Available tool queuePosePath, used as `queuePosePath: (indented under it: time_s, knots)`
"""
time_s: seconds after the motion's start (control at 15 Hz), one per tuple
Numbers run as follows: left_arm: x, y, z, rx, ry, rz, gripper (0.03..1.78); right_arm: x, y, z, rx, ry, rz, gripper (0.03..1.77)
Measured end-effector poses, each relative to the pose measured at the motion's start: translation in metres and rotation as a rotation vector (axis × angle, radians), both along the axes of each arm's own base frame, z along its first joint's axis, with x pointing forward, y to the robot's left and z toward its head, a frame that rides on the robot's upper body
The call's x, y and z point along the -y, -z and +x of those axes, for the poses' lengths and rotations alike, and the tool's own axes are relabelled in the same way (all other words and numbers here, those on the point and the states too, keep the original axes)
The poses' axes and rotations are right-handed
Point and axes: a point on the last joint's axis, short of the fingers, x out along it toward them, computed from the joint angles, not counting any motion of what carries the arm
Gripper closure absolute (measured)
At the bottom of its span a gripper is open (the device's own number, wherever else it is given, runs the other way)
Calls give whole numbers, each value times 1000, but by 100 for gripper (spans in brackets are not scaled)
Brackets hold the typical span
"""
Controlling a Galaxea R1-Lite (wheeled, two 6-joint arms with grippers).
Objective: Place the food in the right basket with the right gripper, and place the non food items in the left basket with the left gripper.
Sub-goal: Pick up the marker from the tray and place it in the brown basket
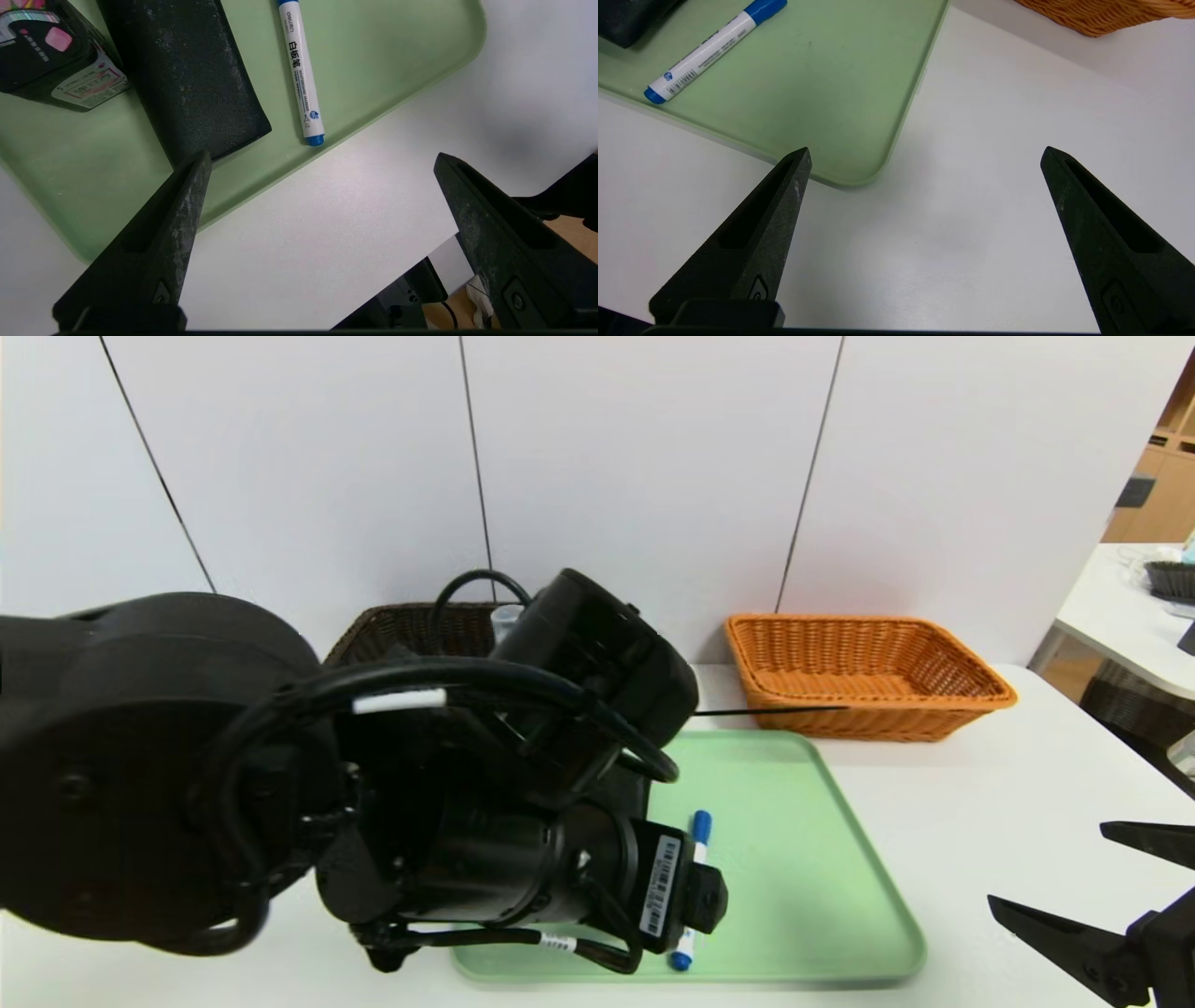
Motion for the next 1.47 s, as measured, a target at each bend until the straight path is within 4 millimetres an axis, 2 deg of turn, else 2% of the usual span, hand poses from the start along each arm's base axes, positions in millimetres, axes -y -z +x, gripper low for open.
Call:
queuePosePath:
  time_s: [0.87, 1.47]
  knots:
    - [72, 35, 28, -21, 4, 95, 12, 10, 13, -14, -4, -7, -7, 11]
    - [94, 70, 41, -87, -13, 244, 12, 13, 18, -18, -8, -11, -11, 11]
